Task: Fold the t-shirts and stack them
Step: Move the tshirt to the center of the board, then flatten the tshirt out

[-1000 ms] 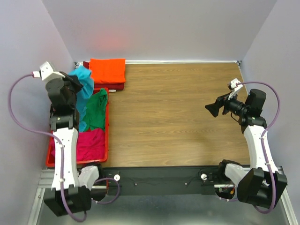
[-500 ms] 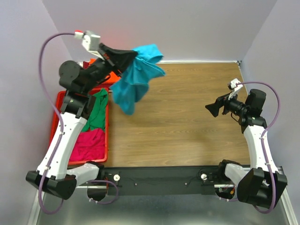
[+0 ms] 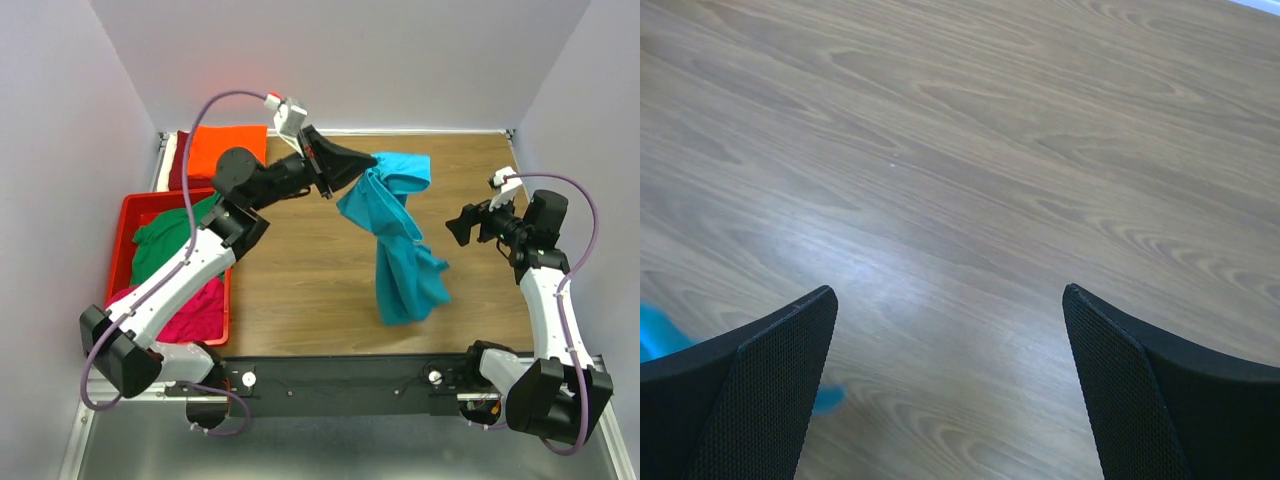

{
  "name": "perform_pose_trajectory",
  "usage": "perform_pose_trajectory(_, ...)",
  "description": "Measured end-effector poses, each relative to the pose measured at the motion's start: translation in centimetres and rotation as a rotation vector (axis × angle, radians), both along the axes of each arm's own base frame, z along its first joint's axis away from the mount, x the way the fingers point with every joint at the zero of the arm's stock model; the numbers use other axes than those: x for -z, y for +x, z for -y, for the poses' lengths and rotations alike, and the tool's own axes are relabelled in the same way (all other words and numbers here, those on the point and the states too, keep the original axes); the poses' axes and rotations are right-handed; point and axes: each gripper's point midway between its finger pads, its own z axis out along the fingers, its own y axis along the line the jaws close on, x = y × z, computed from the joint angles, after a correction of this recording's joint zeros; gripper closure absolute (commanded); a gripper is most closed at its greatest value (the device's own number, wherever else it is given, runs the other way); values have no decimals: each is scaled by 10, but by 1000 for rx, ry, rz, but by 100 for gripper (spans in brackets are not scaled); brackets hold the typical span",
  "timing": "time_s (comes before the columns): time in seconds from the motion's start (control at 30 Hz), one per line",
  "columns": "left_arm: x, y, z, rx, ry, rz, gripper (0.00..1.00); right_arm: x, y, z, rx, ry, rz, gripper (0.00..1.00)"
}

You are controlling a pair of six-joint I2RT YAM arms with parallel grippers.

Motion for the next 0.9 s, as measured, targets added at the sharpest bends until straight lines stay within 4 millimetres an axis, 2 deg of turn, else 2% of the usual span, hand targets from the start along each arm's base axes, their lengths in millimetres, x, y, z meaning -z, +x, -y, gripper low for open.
perform_pose_trajectory(0.03, 21, 7, 3, -12, 10, -38, 99, 1, 1, 4, 19, -10, -3, 0)
perform_pose_trajectory(0.07, 32, 12, 4, -23, 14, -64, 92, 2, 2, 6, 31, -15, -6, 0)
perform_pose_trajectory(0.1, 62, 24, 6, -48, 38, -128, 69, 4, 3, 9, 47, -22, -12, 0)
perform_pose_trajectory(0.13, 81, 32, 8, -64, 54, -175, 54, 6, 4, 10, 55, -25, -17, 0)
perform_pose_trajectory(0.17, 105, 44, 7, -89, 72, -227, 49, 8, 5, 11, 59, -26, -23, 0)
perform_pose_trajectory(0.2, 139, 63, 2, -135, 103, -301, 46, 9, 5, 12, 60, -27, -28, 0)
perform_pose_trajectory(0.23, 164, 74, -4, -169, 125, -357, 46, 10, 5, 12, 59, -28, -31, 0)
perform_pose_trajectory(0.3, 231, 105, -34, -285, 187, -493, 45, 12, 4, 9, 36, -29, -34, 0)
perform_pose_trajectory(0.37, 282, 123, -70, -411, 247, -596, 39, 14, 1, 1, -23, -21, -35, 0)
perform_pose_trajectory(0.4, 300, 131, -90, -488, 286, -622, 36, 16, -2, -4, -59, -14, -39, 0)
perform_pose_trajectory(0.47, 305, 136, -104, -551, 328, -615, 36, 21, -7, -14, -124, 9, -57, 0)
perform_pose_trajectory(0.5, 300, 136, -108, -569, 349, -587, 36, 26, -11, -20, -165, 24, -75, 0)
perform_pose_trajectory(0.57, 278, 136, -109, -580, 369, -496, 36, 35, -18, -31, -242, 60, -122, 1)
perform_pose_trajectory(0.63, 242, 134, -107, -561, 393, -345, 36, 46, -25, -44, -336, 72, -167, 2)
perform_pose_trajectory(0.73, 218, 132, -99, -520, 428, -220, 36, 60, -39, -66, -463, 63, -223, 4)
perform_pose_trajectory(0.8, 217, 131, -90, -487, 478, -174, 36, 68, -49, -79, -534, 52, -250, 5)
perform_pose_trajectory(0.9, 242, 131, -64, -410, 598, -157, 36, 79, -65, -97, -638, 28, -286, 5)
